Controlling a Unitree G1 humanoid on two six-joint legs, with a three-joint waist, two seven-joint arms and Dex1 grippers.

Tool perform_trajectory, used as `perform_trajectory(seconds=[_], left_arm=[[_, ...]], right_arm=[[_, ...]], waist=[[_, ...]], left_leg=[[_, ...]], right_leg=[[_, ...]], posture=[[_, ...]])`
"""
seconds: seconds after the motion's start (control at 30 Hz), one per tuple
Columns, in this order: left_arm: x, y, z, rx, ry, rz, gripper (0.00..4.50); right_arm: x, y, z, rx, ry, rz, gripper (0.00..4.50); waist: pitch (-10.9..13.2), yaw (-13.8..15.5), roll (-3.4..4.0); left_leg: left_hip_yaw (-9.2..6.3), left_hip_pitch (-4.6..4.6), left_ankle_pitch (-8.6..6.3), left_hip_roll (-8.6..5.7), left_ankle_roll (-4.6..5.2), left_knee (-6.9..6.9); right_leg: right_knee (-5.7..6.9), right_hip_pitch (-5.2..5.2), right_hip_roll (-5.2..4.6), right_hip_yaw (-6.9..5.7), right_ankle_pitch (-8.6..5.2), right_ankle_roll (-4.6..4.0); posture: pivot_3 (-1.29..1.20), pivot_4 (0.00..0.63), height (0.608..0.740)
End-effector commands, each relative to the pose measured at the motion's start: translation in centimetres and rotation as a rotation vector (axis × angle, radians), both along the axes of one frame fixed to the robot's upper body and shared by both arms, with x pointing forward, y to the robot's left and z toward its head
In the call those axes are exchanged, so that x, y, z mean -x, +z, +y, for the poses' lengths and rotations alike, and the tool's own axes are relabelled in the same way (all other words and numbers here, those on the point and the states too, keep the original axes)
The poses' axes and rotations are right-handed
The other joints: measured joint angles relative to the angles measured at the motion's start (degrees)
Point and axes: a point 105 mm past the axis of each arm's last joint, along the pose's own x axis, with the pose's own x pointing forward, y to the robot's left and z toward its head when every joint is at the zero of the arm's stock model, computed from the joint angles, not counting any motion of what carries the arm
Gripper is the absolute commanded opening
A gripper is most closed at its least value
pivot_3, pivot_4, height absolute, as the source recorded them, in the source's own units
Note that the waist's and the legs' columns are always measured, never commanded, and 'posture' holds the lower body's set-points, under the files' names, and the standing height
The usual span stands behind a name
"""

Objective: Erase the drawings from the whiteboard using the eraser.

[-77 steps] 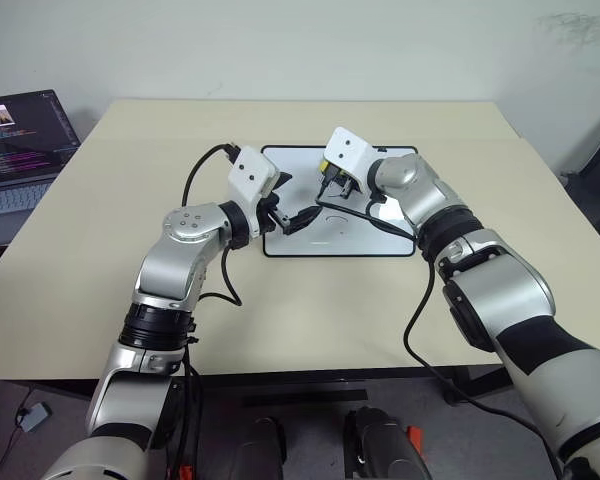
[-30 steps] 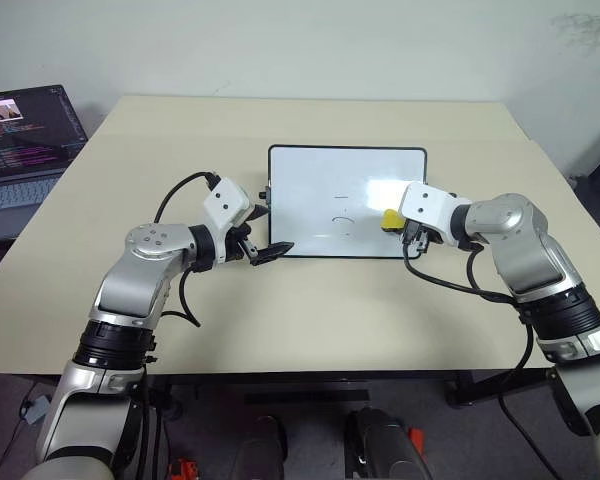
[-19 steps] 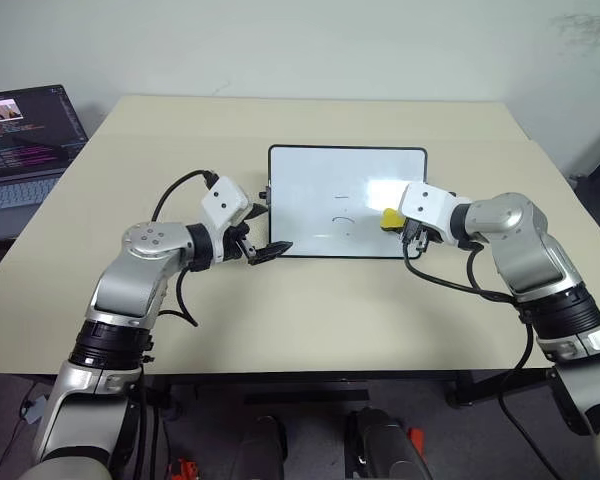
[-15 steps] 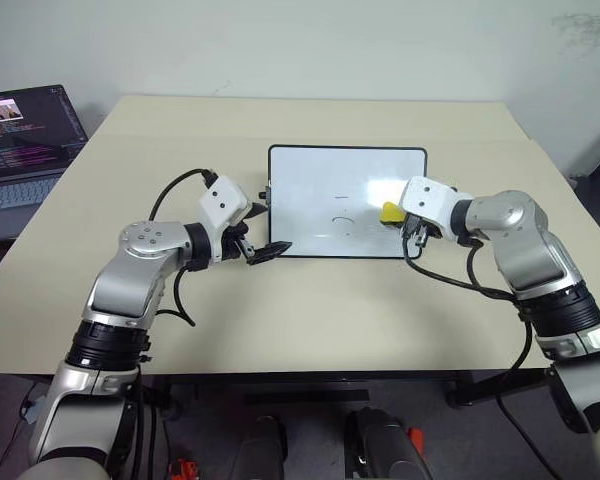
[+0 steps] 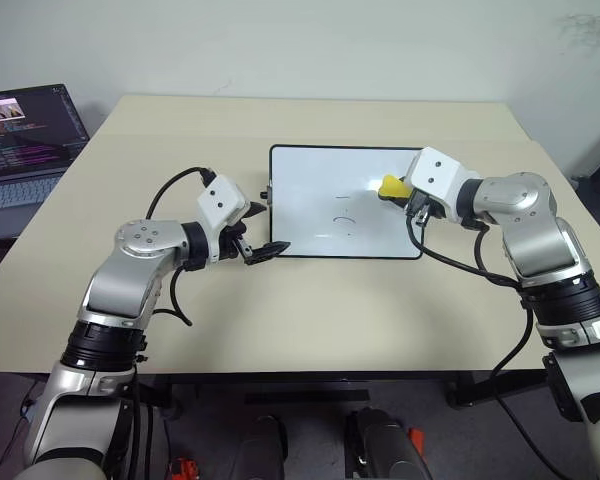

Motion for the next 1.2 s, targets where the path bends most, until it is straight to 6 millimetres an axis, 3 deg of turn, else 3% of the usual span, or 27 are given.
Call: perform_trajectory(seconds=[0.03, 0.57, 0.87, 1.2], left_arm=[[0.2, 2.5, 0.6, 0.004, -0.001, -0.082, 4.5], [0.5, 2.1, 0.1, 0.004, -0.011, -0.069, 4.5], [0.9, 1.2, 1.1, -0.013, 0.003, -0.036, 4.5], [0.5, 1.1, 1.1, -0.018, 0.001, -0.033, 4.5]], right_arm=[[0.3, 1.6, 0.0, -0.005, 0.019, -0.05, 1.12], [0.8, 0.4, 0.9, 0.005, 0.058, -0.019, 1.12], [3.2, -3.2, 0.0, 0.01, 0.076, 0.039, 1.12], [2.7, -2.4, 0.0, -0.015, 0.043, -0.012, 1.12]], waist=[[0.0, 0.0, 0.0], [0.0, 0.4, 0.0], [0.0, 0.9, 0.0], [0.0, 0.9, -0.01]], left_leg=[[0.0, 0.0, 0.0, 0.0, 0.0, 0.0], [0.0, 0.0, 0.0, 0.0, 0.0, 0.0], [0.03, -0.01, 0.0, 0.0, 0.0, 0.01], [0.05, 0.03, 0.0, 0.01, 0.0, 0.05]], right_leg=[[0.0, 0.0, 0.0, 0.0, 0.0, 0.0], [0.0, 0.0, 0.0, -0.01, 0.0, 0.0], [-0.01, 0.0, 0.0, 0.01, -0.01, -0.01], [-0.02, 0.03, -0.01, 0.02, 0.0, -0.03]], posture=[[0.0, 0.15, 0.74], [0.0, 0.15, 0.74], [0.0, 0.15, 0.74], [0.0, 0.15, 0.74]])
